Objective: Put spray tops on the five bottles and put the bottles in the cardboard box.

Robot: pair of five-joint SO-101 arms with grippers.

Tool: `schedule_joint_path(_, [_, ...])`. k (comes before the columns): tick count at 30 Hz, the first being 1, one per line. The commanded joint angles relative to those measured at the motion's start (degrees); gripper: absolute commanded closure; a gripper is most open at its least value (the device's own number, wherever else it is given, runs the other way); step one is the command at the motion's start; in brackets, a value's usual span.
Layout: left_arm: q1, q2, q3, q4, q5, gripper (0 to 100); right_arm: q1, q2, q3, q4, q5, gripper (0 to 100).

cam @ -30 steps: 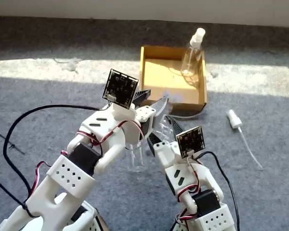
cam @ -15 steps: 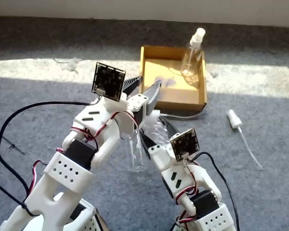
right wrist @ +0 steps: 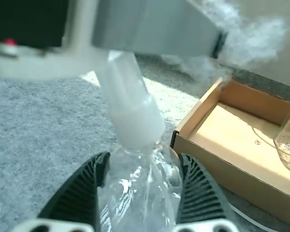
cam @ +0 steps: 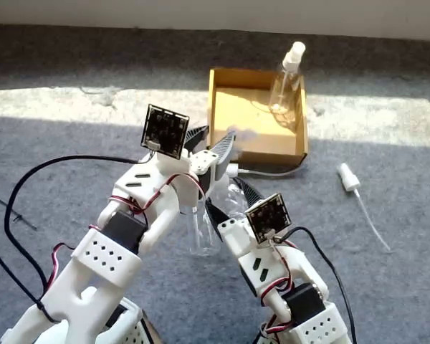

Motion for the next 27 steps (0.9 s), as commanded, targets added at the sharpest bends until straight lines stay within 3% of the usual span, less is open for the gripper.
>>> schedule_joint_path(1, [0.0,0.0,-0.1,-2.0,-0.2,84,-0.6,-0.7,-0.5,0.1,0.0,99.5])
schedule_joint_path(10, [5.1,6.9,-1.4,-3.3,-0.2,84,-0.5,-0.7,-0.7,0.2,0.2,99.5])
schedule_joint_path(19, [3.6,12.9,-10.2,-3.4,-0.2,84,-0.4,-0.7,-0.4,0.2,0.4,99.5])
schedule_joint_path(27, [2.7,7.5,-21.4,8.5,-0.2,84,-0.1,-0.7,-0.3,0.0,0.4,99.5])
